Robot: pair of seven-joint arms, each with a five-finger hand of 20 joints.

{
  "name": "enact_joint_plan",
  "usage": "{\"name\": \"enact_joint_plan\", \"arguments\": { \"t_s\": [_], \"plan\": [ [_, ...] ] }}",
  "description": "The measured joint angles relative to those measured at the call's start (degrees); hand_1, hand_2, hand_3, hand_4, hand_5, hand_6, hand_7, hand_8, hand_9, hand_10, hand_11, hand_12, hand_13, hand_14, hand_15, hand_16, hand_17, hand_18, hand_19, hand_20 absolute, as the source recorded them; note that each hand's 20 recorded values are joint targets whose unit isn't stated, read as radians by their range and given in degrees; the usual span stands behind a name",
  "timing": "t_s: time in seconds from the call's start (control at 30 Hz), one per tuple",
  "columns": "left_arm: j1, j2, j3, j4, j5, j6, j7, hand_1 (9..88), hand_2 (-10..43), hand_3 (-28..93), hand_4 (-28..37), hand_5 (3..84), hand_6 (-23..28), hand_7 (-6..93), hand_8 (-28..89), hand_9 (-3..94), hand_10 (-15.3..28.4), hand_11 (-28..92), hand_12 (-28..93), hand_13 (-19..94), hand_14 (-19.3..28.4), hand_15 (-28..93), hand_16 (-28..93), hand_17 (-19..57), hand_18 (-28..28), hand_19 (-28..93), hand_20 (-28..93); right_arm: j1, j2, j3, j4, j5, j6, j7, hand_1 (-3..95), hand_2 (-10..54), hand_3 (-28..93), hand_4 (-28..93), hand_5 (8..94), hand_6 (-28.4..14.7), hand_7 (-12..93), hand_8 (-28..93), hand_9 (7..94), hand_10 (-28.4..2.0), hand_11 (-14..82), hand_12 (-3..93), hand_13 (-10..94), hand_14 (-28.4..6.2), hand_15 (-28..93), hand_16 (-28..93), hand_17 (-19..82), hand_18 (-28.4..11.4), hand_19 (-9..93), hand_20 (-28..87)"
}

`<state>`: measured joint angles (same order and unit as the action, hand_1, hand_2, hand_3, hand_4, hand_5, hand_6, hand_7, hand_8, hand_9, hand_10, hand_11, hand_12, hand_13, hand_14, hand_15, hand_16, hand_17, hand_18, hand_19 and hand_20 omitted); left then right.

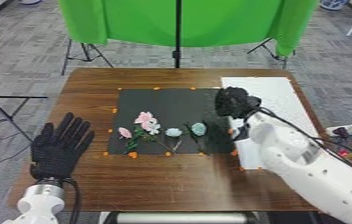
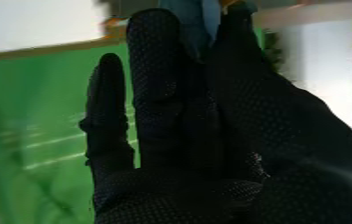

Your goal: Arrange flowers

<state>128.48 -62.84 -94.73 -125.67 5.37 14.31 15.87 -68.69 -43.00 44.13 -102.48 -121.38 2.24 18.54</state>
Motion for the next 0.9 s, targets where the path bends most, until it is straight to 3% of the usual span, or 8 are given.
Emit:
{"name": "enact_joint_plan", "arguments": {
  "t_s": [0.33, 0.43, 0.6, 0.8, 0.9],
  "plan": [
    [-0.12, -0.15, 0.0, 0.27, -0.08, -0.43, -0.01, 28.2, 11.0, 77, -27.8, 42.7, 8.7, 9.7, -8, 33.6, 14.1, 18, 12, 25, 13.1, 29, -3, -4.4, 12.5, 25, 14, -3.96, -0.02, -1.91, -1.39, -1.15, 1.26, 0.03, 61.0, -9.5, 66, -28, 70.5, -0.2, 28, -3, 80.4, -9.5, 10.0, 39.6, 67, -6.1, 41, 40, 27, -19.1, 72, 36],
    [-0.1, -0.22, -0.01, 0.27, -0.08, -0.42, 0.0, 28.2, 11.0, 77, -27.9, 42.7, 8.7, 9.7, -8, 33.7, 14.1, 18, 12, 25, 13.0, 29, -3, -4.4, 12.5, 25, 14, -4.35, -0.06, -1.64, -1.42, -0.97, 1.86, 0.34, 58.2, -9.5, 67, -28, 66.8, -0.5, 23, -4, 76.8, -10.1, 9.5, 34.7, 67, -6.7, 44, 37, 27, -19.6, 73, 36],
    [0.12, -0.36, -0.14, 0.27, -1.01, -0.36, 0.56, 28.1, 11.0, 77, -27.8, 42.8, 8.7, 9.8, -8, 33.7, 14.0, 18, 12, 25, 13.1, 29, -3, -4.3, 12.5, 25, 14, -6.43, -0.06, 1.62, -2.9, 1.47, 1.18, 1.17, 53.2, -9.5, 71, -28, 61.0, -0.9, 18, -13, 67.9, -12.1, 20.6, 19.3, 64, -7.9, 49, 33, 26, -20.2, 75, 35],
    [0.88, -0.45, -0.42, 0.21, -1.8, -0.34, 1.01, 29.0, 9.1, 77, -27.3, 41.5, 8.8, 9.4, -8, 33.3, 13.9, 18, 12, 25, 13.0, 28, -3, -4.3, 12.4, 25, 14, -8.97, 0.58, 4.16, -6.09, 2.82, 0.47, 2.13, 50.5, -9.5, 73, -28, 57.6, -2.4, 16, -13, 65.8, -12.6, 19.8, 17.1, 63, -9.1, 51, 30, 25, -20.4, 75, 34],
    [1.2, -0.45, -0.67, 0.16, -1.78, -0.34, 1.04, 29.1, 8.8, 77, -27.1, 41.3, 8.8, 9.5, -8, 33.3, 14.0, 18, 12, 25, 13.0, 28, -3, -4.3, 12.5, 25, 14, -9.82, 0.78, 4.85, -7.12, 3.03, 0.13, 2.6, 46.3, -9.5, 76, -28, 55.6, -3.6, 14, -12, 63.7, -14.1, 18.5, 16.5, 62, -10.2, 54, 21, 25, -20.5, 75, 33]
  ]
}}
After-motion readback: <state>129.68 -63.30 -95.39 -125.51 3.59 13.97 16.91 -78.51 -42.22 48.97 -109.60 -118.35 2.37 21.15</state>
